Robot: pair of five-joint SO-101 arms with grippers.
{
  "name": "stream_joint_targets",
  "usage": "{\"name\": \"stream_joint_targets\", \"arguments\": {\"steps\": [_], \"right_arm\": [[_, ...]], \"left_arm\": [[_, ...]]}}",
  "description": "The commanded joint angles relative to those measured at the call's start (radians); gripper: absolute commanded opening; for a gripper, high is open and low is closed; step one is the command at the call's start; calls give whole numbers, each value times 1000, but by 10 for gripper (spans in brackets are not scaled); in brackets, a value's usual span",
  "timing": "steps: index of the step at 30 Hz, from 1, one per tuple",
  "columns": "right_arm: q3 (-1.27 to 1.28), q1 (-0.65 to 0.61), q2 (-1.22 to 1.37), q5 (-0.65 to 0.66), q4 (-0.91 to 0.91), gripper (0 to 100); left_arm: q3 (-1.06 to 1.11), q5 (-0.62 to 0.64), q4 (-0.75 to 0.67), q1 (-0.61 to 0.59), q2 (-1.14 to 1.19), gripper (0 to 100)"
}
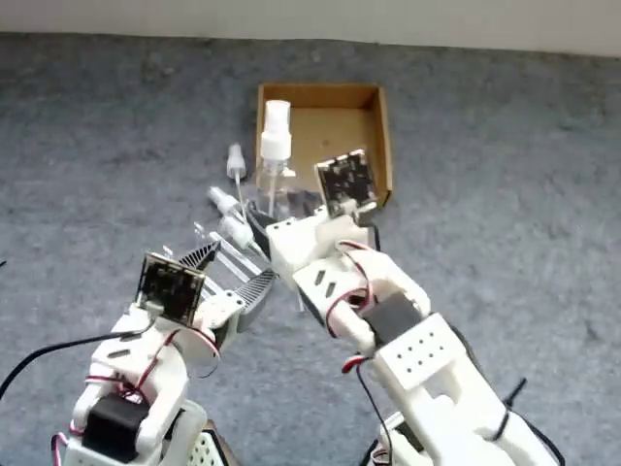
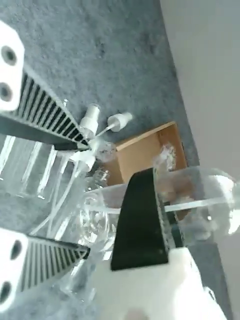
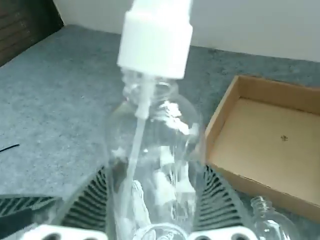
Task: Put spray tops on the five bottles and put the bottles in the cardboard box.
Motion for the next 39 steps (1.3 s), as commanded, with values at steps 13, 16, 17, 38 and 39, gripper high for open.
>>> {"name": "stream_joint_targets", "arguments": {"steps": [13, 16, 17, 38, 39], "right_arm": [[-177, -67, 31, -12, 214, 3], [-177, -67, 31, -12, 216, 3], [-180, -67, 31, -12, 216, 3], [-173, -7, 30, 43, 217, 3], [-173, -2, 30, 44, 217, 3]], "left_arm": [[97, -5, -172, -81, 22, 245], [102, -5, -172, -88, 22, 245], [113, -6, -176, -88, 22, 245], [160, -54, -204, -127, 21, 245], [166, -54, -204, -127, 21, 245]]}}
